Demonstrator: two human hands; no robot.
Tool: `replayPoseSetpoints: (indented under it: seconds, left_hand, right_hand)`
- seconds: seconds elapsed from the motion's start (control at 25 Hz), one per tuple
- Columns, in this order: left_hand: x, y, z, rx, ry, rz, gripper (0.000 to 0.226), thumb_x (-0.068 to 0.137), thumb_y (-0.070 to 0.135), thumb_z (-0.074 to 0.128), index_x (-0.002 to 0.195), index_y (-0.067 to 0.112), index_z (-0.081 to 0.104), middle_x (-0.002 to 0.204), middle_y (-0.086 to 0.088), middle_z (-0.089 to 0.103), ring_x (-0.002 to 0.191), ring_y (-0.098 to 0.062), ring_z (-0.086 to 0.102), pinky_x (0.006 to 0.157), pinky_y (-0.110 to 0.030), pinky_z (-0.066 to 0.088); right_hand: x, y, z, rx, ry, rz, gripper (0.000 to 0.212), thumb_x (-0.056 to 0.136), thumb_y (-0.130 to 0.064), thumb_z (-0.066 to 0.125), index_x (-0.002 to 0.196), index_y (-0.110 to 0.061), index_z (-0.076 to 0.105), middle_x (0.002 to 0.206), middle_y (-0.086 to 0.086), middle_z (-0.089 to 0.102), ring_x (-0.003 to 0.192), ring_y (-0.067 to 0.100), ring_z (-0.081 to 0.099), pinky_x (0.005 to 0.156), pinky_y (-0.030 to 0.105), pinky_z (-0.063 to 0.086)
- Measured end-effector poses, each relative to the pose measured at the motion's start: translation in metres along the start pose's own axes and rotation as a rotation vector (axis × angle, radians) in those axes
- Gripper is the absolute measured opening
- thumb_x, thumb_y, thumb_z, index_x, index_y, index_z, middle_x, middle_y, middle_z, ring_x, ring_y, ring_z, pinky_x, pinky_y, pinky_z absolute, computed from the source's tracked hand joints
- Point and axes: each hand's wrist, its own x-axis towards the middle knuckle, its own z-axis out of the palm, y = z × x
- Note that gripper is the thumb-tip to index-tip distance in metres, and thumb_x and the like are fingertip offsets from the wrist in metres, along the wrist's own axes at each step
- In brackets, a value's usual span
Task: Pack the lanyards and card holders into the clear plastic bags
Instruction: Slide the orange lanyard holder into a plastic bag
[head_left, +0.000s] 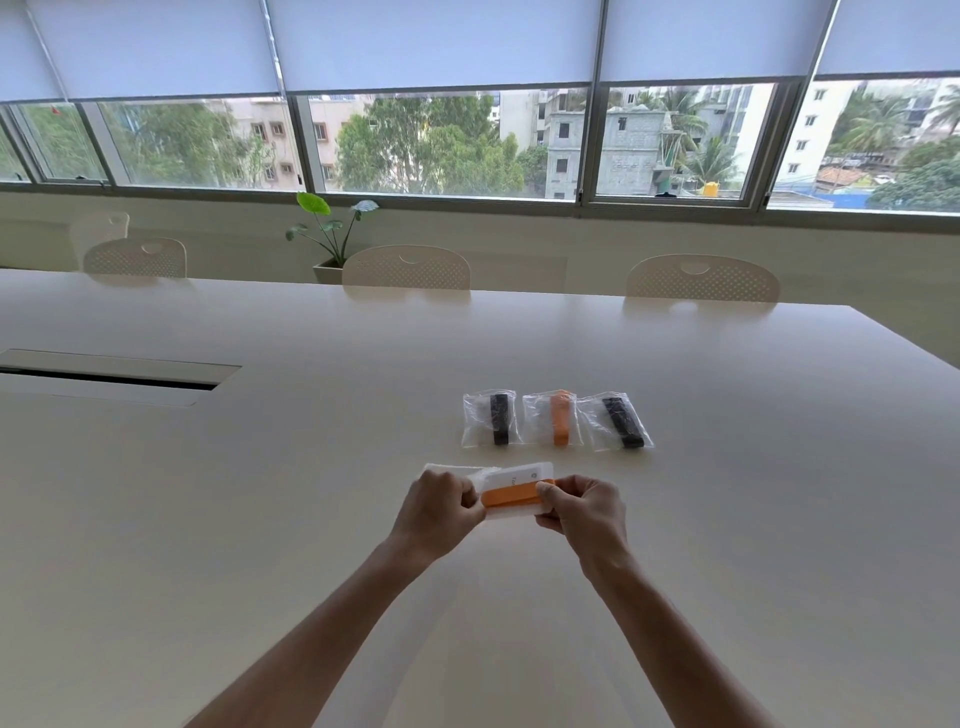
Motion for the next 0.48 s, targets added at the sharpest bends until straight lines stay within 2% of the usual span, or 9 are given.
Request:
replayPoseSetpoints:
  seconds: [0.08, 0.2, 0.28, 0.4, 0.48]
  left_hand:
    - [-0.001, 0.007, -0.001, -0.010, 0.020, 0.026, 0.013, 0.071, 0.021, 0.065, 0.061, 0.014, 0.068, 0.055, -0.001, 0.064, 0.049, -0.012, 0.052, 0.049, -0.015, 0.032]
    - [-0.001, 0.017, -0.002, -0.041, 0.057, 0.065, 0.016, 0.074, 0.024, 0.067, 0.062, 0.014, 0.070, 0.056, 0.001, 0.066, 0.050, -0.012, 0.057, 0.052, -0.021, 0.044]
    - [0.000, 0.022, -0.004, -0.071, 0.093, 0.071, 0.019, 0.074, 0.025, 0.067, 0.058, 0.014, 0.066, 0.052, 0.003, 0.062, 0.049, -0.012, 0.057, 0.051, -0.023, 0.045]
    - [-0.003, 0.028, -0.008, -0.120, 0.151, 0.102, 0.022, 0.070, 0.020, 0.067, 0.051, 0.018, 0.056, 0.045, 0.010, 0.051, 0.046, -0.006, 0.051, 0.045, -0.010, 0.034]
    - [-0.005, 0.030, -0.008, -0.135, 0.180, 0.138, 0.022, 0.068, 0.016, 0.067, 0.050, 0.018, 0.055, 0.044, 0.012, 0.048, 0.046, -0.005, 0.049, 0.045, -0.009, 0.032]
  right_hand:
    - [-0.004, 0.001, 0.007, 0.001, 0.031, -0.019, 0.012, 0.079, -0.014, 0.074, 0.068, -0.009, 0.071, 0.069, 0.011, 0.071, 0.060, 0.020, 0.071, 0.059, 0.029, 0.060]
    - [-0.012, 0.003, 0.018, -0.041, 0.026, -0.042, 0.010, 0.077, -0.018, 0.075, 0.070, -0.012, 0.073, 0.067, 0.007, 0.073, 0.064, 0.022, 0.072, 0.064, 0.037, 0.062]
    - [-0.015, 0.004, 0.023, -0.092, -0.010, -0.052, 0.010, 0.074, -0.022, 0.076, 0.069, -0.014, 0.074, 0.065, 0.006, 0.073, 0.063, 0.022, 0.072, 0.066, 0.040, 0.061]
    - [-0.018, 0.004, 0.028, -0.147, -0.035, -0.069, 0.009, 0.073, -0.025, 0.076, 0.067, -0.018, 0.074, 0.061, 0.000, 0.071, 0.059, 0.013, 0.065, 0.064, 0.036, 0.056]
    - [-0.019, 0.003, 0.029, -0.122, -0.041, -0.071, 0.007, 0.074, -0.022, 0.076, 0.068, -0.018, 0.074, 0.059, -0.003, 0.069, 0.055, 0.006, 0.060, 0.060, 0.032, 0.052]
